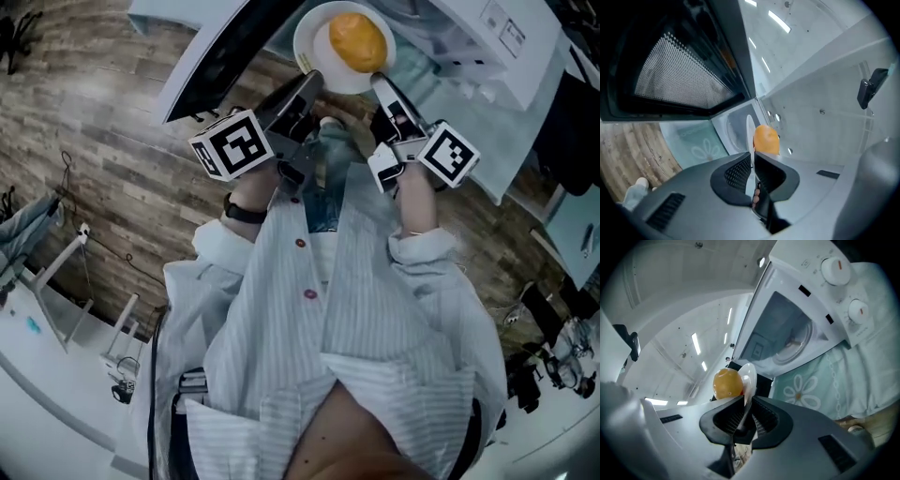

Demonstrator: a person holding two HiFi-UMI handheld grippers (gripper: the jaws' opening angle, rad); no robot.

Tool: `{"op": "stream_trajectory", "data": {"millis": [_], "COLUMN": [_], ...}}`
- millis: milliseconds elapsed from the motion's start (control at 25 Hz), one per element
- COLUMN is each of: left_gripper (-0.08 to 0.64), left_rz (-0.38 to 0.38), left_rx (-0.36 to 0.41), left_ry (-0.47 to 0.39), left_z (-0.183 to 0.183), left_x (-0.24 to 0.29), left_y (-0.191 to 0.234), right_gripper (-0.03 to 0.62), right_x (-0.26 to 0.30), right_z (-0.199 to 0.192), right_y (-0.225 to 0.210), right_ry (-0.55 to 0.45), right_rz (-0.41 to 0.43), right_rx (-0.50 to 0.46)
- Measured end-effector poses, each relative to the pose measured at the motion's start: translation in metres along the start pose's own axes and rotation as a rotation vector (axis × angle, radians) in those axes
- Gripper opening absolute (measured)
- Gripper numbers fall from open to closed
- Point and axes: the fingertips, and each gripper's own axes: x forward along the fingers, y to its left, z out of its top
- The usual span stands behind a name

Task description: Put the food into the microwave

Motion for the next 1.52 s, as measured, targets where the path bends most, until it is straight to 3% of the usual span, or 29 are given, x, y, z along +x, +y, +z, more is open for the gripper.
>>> {"op": "stream_trajectory", "data": {"millis": [280,480,880,1520], "left_gripper": [0.028,0.028,0.028,0.028], "left_rz": [-0.049,-0.080,-0.120,-0.144], "left_rx": [-0.007,0.002,0.011,0.025], "left_ry": [0.145,0.197,0.249,0.253], "left_z": [-0.008,-0.007,-0.011,-0.016], "left_x": [0.024,0.040,0.046,0.053], "left_y": [0.006,0.011,0.013,0.011], "right_gripper": [0.052,0.052,0.052,0.051], "right_x": [-0.012,-0.011,-0.015,-0.022], "right_z": [0.006,0.012,0.010,0.009], "right_y": [-0.018,-0.030,-0.033,-0.041], "right_ry": [-0.095,-0.125,-0.181,-0.226], "right_rz": [-0.082,-0.109,-0.115,-0.136], "right_rx": [0.042,0.052,0.079,0.095]}}
